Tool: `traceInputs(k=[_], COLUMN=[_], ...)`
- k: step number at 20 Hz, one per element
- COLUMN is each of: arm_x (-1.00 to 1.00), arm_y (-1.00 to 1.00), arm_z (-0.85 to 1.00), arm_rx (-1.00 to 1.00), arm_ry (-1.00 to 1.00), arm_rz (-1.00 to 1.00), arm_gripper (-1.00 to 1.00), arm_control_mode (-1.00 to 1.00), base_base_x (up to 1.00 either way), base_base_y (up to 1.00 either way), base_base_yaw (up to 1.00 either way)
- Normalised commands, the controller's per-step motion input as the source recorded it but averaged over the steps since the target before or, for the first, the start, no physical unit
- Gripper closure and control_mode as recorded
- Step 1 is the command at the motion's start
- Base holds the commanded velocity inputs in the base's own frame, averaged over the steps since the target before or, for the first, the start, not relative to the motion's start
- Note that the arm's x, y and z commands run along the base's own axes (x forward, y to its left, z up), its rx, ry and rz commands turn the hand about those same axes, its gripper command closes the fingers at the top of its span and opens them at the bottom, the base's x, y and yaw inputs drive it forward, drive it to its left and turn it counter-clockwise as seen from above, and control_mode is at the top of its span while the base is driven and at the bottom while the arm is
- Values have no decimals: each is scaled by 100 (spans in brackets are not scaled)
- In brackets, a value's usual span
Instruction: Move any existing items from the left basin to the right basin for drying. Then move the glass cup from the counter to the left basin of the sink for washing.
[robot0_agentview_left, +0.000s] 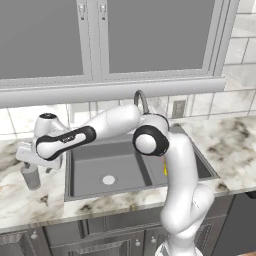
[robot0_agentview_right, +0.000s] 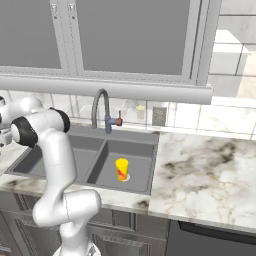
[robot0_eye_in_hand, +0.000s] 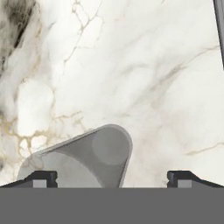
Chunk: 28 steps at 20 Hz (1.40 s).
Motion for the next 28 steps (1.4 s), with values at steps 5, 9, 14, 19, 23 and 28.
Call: traceInputs(k=[5,9,14,19,23,28], arm_x=[13,11,9,0,0,0], arm_y=[16,13,10,0,0,-19], arm_z=[-7,-10,-8,-5,0,0], arm_rx=[0,0,0,0,0,1], arm_ry=[-1,0,0,0,0,0], arm_rz=[0,0,0,0,0,0], arm_gripper=[-100,-100,-100,100,100,100], arm_control_mode=[-100,-100,-100,-100,-100,-100], base_base_x=[0,0,0,0,0,0], base_base_y=[0,0,0,0,0,0], base_base_yaw=[0,0,0,0,0,0])
